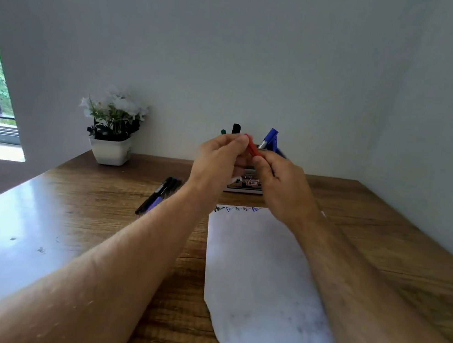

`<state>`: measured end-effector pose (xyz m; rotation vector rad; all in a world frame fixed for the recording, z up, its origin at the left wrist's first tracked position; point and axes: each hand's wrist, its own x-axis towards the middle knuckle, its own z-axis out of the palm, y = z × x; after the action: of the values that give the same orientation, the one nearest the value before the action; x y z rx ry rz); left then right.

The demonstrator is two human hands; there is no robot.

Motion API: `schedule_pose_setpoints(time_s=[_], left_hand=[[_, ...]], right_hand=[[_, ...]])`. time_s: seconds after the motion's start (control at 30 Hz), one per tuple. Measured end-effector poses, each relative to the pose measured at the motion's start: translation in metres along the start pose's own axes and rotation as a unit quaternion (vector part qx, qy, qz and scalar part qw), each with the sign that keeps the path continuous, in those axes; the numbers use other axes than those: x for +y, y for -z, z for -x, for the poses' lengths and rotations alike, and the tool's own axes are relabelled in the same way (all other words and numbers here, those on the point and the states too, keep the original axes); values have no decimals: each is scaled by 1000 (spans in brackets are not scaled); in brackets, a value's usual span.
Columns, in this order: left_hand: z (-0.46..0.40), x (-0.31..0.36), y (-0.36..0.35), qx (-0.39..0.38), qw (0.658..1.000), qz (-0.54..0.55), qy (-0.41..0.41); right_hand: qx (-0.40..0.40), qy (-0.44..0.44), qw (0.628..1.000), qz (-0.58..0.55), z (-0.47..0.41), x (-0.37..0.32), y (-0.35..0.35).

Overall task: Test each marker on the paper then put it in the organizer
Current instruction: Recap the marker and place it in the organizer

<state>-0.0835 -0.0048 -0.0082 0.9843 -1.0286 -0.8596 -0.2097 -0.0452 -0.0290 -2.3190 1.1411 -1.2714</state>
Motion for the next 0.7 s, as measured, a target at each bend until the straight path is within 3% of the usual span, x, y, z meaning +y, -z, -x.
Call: schedule_pose_setpoints(time_s=[0.6, 0.7], left_hand=[[-3, 1, 10, 37, 996, 77, 19], [-2, 1, 7, 31, 995, 95, 14]], right_hand=[[20, 2, 992, 127, -3, -5, 10], [28, -28, 996, 85, 0, -4, 12]])
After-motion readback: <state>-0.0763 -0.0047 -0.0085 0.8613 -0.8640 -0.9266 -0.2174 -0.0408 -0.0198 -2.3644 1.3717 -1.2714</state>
